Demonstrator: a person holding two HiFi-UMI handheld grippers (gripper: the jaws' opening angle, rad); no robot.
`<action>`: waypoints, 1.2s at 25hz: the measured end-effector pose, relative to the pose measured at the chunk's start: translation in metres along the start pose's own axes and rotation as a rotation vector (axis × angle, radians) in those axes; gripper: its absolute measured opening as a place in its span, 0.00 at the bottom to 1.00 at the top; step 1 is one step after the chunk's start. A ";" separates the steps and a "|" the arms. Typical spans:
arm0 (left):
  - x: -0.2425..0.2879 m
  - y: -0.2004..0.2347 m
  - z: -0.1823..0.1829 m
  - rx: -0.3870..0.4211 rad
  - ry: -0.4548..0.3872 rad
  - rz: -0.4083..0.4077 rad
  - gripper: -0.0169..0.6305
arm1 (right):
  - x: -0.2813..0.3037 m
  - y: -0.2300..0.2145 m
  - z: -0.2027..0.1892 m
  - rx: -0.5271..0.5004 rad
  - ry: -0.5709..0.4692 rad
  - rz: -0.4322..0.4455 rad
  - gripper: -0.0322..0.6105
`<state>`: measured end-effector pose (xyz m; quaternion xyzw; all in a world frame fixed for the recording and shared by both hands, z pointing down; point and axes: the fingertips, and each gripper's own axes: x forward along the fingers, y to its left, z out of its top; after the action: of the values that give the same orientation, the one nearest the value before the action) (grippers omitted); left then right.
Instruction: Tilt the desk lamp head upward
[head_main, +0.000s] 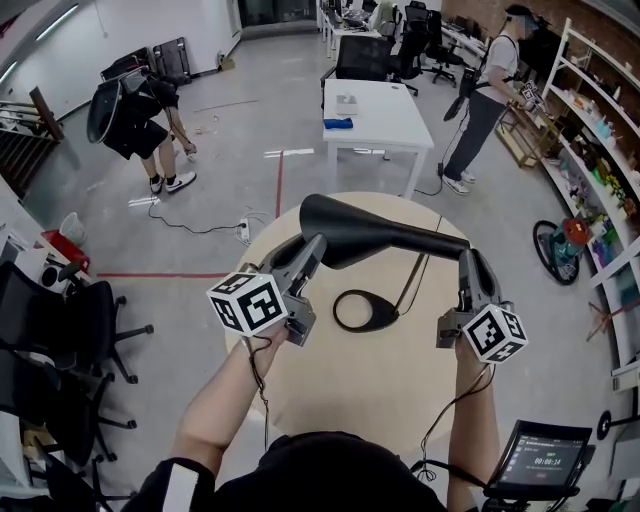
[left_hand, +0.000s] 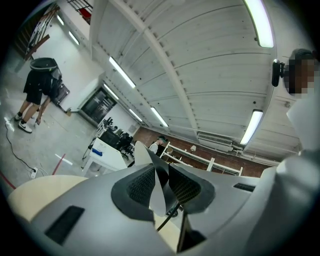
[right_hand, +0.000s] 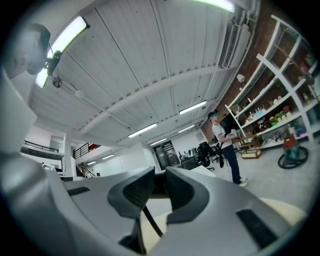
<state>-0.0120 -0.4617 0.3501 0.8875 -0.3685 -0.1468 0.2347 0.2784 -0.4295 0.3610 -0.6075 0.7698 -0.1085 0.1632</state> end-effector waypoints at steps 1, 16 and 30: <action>0.000 -0.001 0.002 0.005 0.000 0.000 0.17 | 0.000 0.000 0.000 -0.002 0.002 0.000 0.16; 0.008 -0.018 0.028 0.050 -0.042 -0.030 0.14 | -0.002 -0.003 -0.019 0.037 0.005 -0.021 0.16; 0.015 -0.038 0.044 0.058 -0.069 -0.072 0.14 | -0.005 -0.007 -0.029 0.053 0.020 -0.027 0.15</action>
<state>0.0015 -0.4625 0.2913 0.9010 -0.3483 -0.1747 0.1905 0.2744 -0.4268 0.3909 -0.6123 0.7599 -0.1372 0.1698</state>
